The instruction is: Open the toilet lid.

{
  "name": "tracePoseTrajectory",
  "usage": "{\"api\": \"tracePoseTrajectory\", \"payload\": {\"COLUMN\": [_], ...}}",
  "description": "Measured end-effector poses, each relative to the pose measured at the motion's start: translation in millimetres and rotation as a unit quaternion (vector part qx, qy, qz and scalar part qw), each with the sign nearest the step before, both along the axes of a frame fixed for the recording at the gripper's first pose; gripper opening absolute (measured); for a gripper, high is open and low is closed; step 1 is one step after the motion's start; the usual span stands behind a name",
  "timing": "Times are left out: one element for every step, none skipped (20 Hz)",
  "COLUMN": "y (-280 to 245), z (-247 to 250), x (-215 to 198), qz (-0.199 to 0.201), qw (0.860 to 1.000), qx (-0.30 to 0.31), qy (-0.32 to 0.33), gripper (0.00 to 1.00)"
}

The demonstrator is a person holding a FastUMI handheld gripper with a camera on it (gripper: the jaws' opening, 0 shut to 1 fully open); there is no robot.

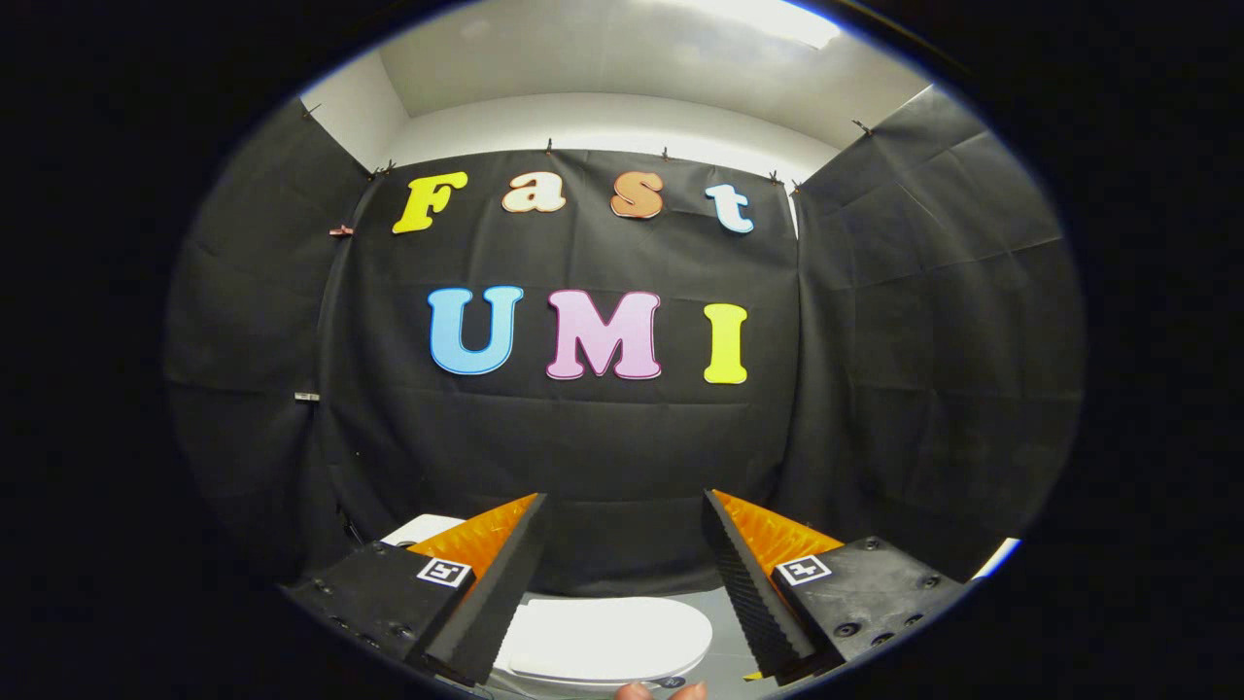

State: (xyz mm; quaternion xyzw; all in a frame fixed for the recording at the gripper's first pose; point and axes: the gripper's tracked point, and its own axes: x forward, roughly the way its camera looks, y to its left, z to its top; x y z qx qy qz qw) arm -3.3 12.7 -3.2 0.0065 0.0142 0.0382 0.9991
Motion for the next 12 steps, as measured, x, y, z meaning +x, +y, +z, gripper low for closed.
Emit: {"api": "tracePoseTrajectory", "payload": {"y": [3, 7, 8, 9, 9, 10, 11, 9, 4, -1, -4, -7], "z": [-4, -9, -14, -17, -20, -24, -29, -35, -40, -48, -58, -69], "x": [1, 1, 3, 5, 8, 11, 13, 15, 17, 21, 23, 26], "qz": [0.009, 0.018, 0.027, 0.032, 0.039, 0.046, 0.052, 0.054, 0.054, 0.054, 0.055, 0.056], "qw": [1.000, 1.000, 0.999, 0.998, 0.997, 0.995, 0.994, 0.993, 0.992, 0.992, 0.991, 0.991], "qx": [0.007, 0.020, 0.036, 0.052, 0.071, 0.088, 0.099, 0.106, 0.111, 0.115, 0.118, 0.123], "qy": [0.002, 0.007, 0.010, 0.012, 0.013, 0.014, 0.015, 0.016, 0.013, 0.014, 0.018, 0.023], "gripper": [0.98, 0.98, 0.98, 0.98, 0.98, 0.98, 0.98, 0.98, 0.98, 0.98, 0.97, 0.97]}}
